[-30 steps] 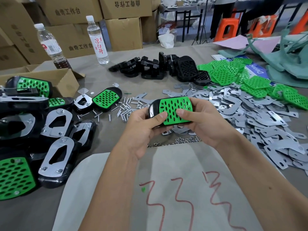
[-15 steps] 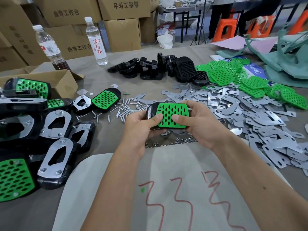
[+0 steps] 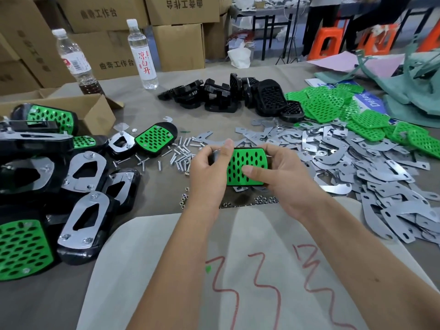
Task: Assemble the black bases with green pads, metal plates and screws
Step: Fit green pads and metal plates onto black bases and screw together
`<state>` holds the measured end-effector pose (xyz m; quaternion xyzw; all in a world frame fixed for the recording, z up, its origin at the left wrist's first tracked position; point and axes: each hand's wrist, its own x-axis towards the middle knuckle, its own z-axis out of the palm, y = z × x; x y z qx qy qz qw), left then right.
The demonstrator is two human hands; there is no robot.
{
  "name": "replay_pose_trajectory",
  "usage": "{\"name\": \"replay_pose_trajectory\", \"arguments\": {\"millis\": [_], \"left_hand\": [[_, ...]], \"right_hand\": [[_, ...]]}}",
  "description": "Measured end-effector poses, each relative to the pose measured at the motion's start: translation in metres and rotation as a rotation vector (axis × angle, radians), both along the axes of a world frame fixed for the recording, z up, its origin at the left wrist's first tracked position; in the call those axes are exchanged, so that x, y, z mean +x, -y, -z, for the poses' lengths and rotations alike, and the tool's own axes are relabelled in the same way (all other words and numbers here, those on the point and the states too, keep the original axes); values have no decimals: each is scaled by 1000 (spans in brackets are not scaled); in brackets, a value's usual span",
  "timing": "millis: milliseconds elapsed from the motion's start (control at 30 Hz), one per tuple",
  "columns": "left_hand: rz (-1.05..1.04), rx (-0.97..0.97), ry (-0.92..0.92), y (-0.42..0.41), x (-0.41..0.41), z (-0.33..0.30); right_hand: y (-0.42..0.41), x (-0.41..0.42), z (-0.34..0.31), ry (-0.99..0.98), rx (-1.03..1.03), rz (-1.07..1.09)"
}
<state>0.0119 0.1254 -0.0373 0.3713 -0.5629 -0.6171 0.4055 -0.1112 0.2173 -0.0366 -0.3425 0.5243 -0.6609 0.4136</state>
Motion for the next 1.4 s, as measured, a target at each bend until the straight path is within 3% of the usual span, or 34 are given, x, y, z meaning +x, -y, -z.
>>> {"name": "replay_pose_trajectory", "arguments": {"millis": [67,167,267,400,667,933,1133,1400], "left_hand": [[-34,-45,3,0,0,1],[-19,68,-110,0,3,-3],[119,174,-172,-3,6,-10],[294,173,-202,4,16,-12],[431,213,-264,13,25,-12],[223,254,-196,1,15,-19],[90,257,-184,0,19,-24],[136,89,-148,-10,20,-21]], "right_hand": [[0,4,0,29,7,-31],[-1,3,-4,92,-28,-98],[-2,2,-4,173,-87,-141],[1,-1,-3,169,-134,-72],[-6,-11,-7,168,-158,-185],[-3,-3,-7,207,-112,-151],[0,7,-6,113,-107,-97],[2,12,-6,44,-195,26]]}}
